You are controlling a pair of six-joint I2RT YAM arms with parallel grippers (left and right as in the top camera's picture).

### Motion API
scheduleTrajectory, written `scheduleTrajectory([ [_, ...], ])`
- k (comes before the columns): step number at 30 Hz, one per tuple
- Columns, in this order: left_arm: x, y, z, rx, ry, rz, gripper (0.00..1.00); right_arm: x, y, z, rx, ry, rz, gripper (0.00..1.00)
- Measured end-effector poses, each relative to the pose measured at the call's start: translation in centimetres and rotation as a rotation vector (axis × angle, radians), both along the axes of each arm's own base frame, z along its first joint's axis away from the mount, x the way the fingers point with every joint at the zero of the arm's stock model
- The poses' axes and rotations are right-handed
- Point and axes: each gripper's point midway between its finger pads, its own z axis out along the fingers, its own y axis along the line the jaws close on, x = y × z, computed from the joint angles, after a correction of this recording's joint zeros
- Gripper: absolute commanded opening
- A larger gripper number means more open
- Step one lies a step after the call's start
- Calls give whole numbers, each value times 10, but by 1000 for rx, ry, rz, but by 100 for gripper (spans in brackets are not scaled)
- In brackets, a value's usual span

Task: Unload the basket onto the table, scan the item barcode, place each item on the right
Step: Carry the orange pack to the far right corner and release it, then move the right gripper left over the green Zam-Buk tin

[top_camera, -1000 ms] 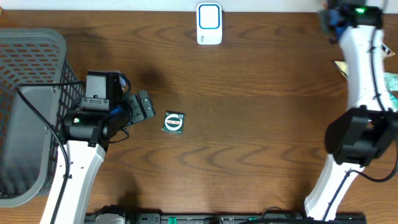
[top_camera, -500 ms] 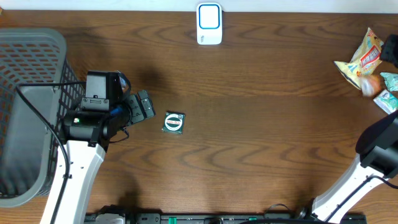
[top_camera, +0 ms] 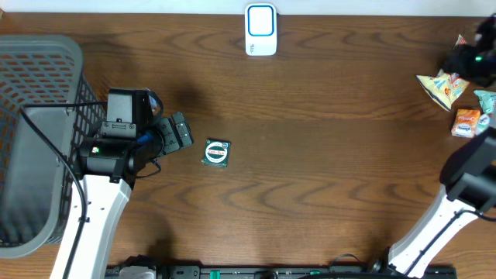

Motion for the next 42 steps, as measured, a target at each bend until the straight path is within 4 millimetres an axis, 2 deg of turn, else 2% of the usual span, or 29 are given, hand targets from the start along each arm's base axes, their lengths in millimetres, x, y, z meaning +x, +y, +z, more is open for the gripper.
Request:
scheduleTrajectory([
  [4, 0, 0, 0, 0, 0, -1, 97, 6, 63, -22, 214, 31, 120, 56],
  [10, 0, 0, 0, 0, 0, 0, 98, -6, 165, -48, 433, 169, 288, 60],
  [16, 0, 0, 0, 0, 0, -1, 98, -24, 266, -67, 488, 289, 483, 61],
  [23, 0, 0, 0, 0, 0, 0, 98, -53, 373, -68, 463, 323, 733, 66],
  [24, 0, 0, 0, 0, 0, -1, 98, -57, 383, -69, 456, 324, 758, 68],
  [26, 0, 0, 0, 0, 0, -1, 98, -66, 405, -70, 438, 328, 816, 80],
  [27, 0, 0, 0, 0, 0, -1, 98, -70, 414, -70, 429, 330, 840, 92],
  [28, 0, 0, 0, 0, 0, -1, 98, -75, 424, -72, 411, 332, 870, 99],
  [32, 0, 0, 0, 0, 0, -1, 98, -93, 454, -76, 362, 348, 948, 99],
  [36, 0, 0, 0, 0, 0, -1, 97, -109, 476, -78, 328, 362, 1006, 99],
  [42, 0, 0, 0, 0, 0, 0, 97, -122, 497, -80, 306, 366, 1041, 99],
])
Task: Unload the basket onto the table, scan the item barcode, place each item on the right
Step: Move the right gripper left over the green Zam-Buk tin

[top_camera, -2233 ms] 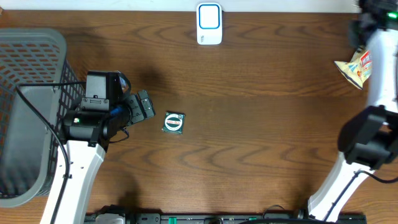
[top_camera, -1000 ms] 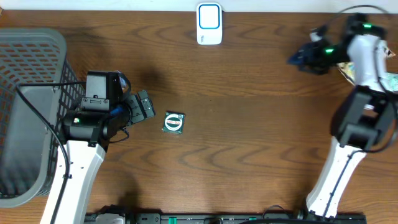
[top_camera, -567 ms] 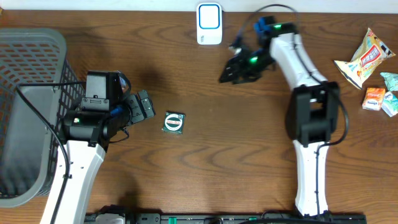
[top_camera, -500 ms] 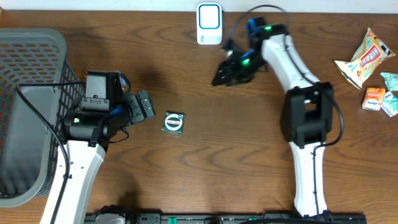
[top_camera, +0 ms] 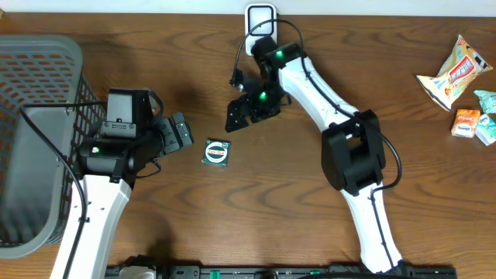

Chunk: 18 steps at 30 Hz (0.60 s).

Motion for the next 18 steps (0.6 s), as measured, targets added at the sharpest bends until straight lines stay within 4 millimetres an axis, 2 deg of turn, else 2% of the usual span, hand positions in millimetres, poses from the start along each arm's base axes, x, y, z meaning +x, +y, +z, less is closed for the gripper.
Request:
scheduleTrajectory([
  [6, 0, 0, 0, 0, 0, 0, 98, -6, 7, 0, -15, 23, -18, 99],
  [15, 0, 0, 0, 0, 0, 0, 98, -22, 37, 0, -8, 4, 26, 61],
  [18, 0, 0, 0, 0, 0, 0, 98, -27, 51, 0, 1, -14, 41, 61],
])
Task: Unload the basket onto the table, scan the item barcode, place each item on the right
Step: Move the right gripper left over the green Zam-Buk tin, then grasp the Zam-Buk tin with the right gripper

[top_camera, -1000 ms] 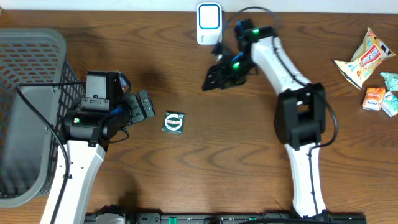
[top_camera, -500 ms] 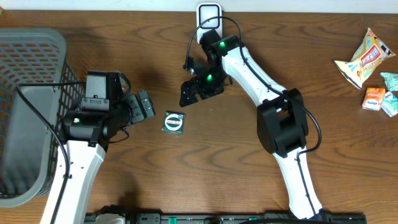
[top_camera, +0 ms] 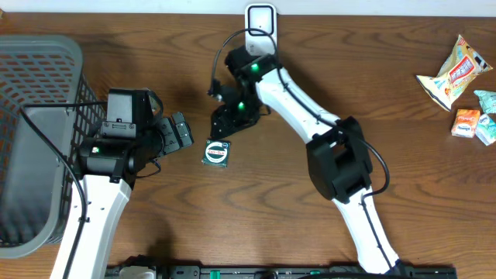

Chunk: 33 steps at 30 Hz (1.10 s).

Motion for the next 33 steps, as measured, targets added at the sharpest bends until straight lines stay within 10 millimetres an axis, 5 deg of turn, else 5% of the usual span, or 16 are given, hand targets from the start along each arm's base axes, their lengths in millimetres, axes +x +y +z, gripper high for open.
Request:
scheduleTrajectory([
  [13, 0, 0, 0, 0, 0, 0, 98, 2, 9, -22, -273, -66, -268, 64],
  [33, 0, 0, 0, 0, 0, 0, 98, -24, 15, -30, -450, -121, -372, 69],
])
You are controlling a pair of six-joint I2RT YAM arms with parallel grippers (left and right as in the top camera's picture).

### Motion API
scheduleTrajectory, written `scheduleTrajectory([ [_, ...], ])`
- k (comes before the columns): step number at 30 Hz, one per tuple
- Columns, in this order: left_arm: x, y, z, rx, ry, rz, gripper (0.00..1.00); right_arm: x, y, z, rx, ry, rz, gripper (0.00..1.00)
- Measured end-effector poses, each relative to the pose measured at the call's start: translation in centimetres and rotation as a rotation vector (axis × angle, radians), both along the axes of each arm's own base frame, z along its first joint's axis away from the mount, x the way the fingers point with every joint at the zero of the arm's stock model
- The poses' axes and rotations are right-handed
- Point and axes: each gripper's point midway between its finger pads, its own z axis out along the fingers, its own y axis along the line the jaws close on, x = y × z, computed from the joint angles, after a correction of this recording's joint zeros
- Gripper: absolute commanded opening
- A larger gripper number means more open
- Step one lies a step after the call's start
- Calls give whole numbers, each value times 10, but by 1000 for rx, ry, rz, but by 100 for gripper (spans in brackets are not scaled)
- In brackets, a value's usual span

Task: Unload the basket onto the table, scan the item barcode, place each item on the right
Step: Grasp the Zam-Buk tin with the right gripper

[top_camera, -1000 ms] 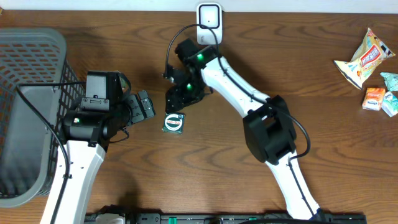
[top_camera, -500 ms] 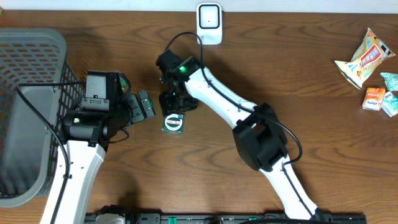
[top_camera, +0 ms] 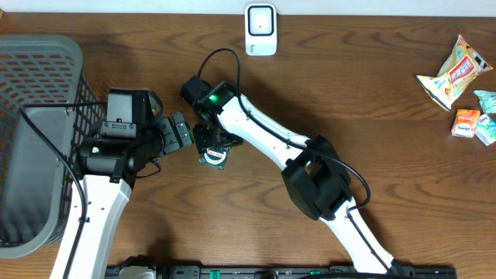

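A small dark green square packet (top_camera: 215,160) with a round white label lies flat on the brown table, left of centre. My right gripper (top_camera: 211,145) hangs directly over the packet's upper edge and hides part of it; its fingers look spread, with nothing lifted. My left gripper (top_camera: 180,132) points at the packet from the left, a short gap away, open and holding nothing. The white barcode scanner (top_camera: 261,29) with a blue face stands at the far edge of the table, centre.
A grey mesh basket (top_camera: 46,58) fills the left side behind the left arm. Several snack packets (top_camera: 449,74) and a small orange pack (top_camera: 466,122) lie at the far right. The right arm stretches diagonally across the table's middle.
My right gripper has moved from just above and right of the packet down and left, and now covers the packet's upper edge. The packet and the left arm have not moved.
At first the right arm was pulled back at the far right and the packet lay alone beside my still left gripper. Then the right gripper was near the scanner, then closer above the packet, and now it is over the packet.
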Motion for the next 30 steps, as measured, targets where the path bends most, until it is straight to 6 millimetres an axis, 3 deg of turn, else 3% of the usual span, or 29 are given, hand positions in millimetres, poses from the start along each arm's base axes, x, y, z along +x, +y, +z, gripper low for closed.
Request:
scheduleTrajectory([
  [4, 0, 0, 0, 0, 0, 0, 97, 0, -2, -1, -18, -11, 1, 69],
  [9, 0, 0, 0, 0, 0, 0, 98, 1, -6, -3, -44, -26, -6, 59],
  [14, 0, 0, 0, 0, 0, 0, 98, 0, -16, -4, -91, -32, -10, 59],
  [19, 0, 0, 0, 0, 0, 0, 98, 3, -44, -1, -192, -40, -28, 60],
  [24, 0, 0, 0, 0, 0, 0, 98, 19, -80, 1, -258, -23, -89, 59],
  [27, 0, 0, 0, 0, 0, 0, 98, 32, -100, 0, -242, 11, -129, 58],
  [30, 0, 0, 0, 0, 0, 0, 97, 39, -105, -2, -151, 77, -130, 58],
])
